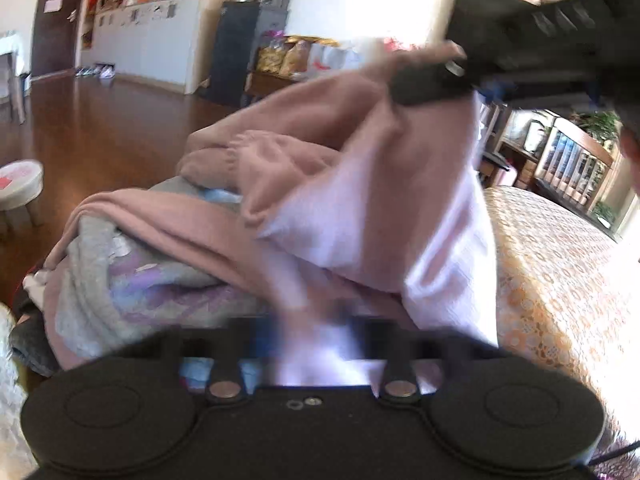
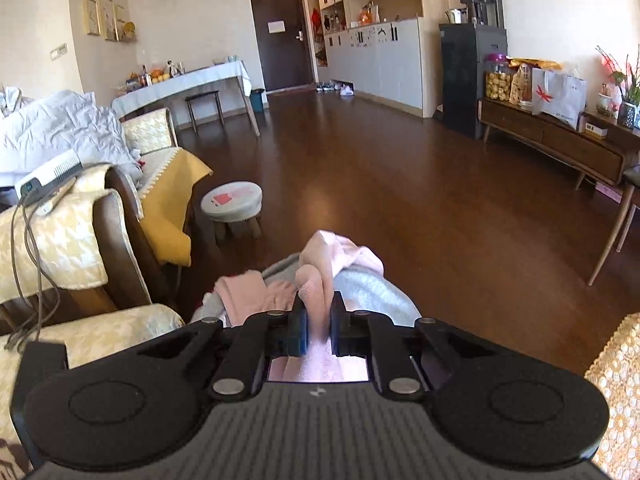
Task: Fold clothes
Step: 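Lift the pink sweatpants from the pile with both grippers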
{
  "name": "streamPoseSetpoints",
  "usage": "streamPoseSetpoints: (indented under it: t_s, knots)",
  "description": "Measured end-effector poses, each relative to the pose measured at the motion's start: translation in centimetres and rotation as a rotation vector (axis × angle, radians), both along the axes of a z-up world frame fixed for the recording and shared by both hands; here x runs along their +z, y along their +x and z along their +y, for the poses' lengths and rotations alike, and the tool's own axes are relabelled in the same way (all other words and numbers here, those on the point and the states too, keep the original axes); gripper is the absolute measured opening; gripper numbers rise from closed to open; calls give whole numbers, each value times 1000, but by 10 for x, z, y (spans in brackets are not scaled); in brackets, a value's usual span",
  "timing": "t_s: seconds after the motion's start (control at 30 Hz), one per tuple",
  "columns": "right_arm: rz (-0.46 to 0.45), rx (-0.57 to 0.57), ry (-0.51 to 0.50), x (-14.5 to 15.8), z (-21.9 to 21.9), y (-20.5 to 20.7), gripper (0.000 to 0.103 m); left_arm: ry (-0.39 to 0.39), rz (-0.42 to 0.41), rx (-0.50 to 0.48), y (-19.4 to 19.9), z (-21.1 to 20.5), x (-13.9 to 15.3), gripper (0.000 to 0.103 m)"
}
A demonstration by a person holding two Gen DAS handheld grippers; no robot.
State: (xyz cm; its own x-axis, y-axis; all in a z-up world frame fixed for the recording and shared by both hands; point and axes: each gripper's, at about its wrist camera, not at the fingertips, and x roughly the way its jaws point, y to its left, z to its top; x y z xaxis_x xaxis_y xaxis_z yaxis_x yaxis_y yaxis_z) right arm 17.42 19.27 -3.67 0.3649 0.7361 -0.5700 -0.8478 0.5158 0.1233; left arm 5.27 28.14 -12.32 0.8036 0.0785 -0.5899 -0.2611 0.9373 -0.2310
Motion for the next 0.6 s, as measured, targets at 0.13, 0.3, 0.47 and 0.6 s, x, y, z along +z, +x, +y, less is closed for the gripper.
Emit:
streamPoseSetpoints:
  t_s: [0.13,0.3,0.47,0.6]
  knots:
    - [-21,-18,-43,-6,-9,-5,10,-67,-28,23,-7,9,5,103]
    - [-108,-21,-128,-2,-20,-8,10,-51,-104,31,-19,5,32,103]
    - [-161,-18,-111,30,-24,0,9,10,-218,35,-28,-3,77,103]
    - [-235,3,-109,60,-25,4,6,47,-301,26,-31,-16,112,103]
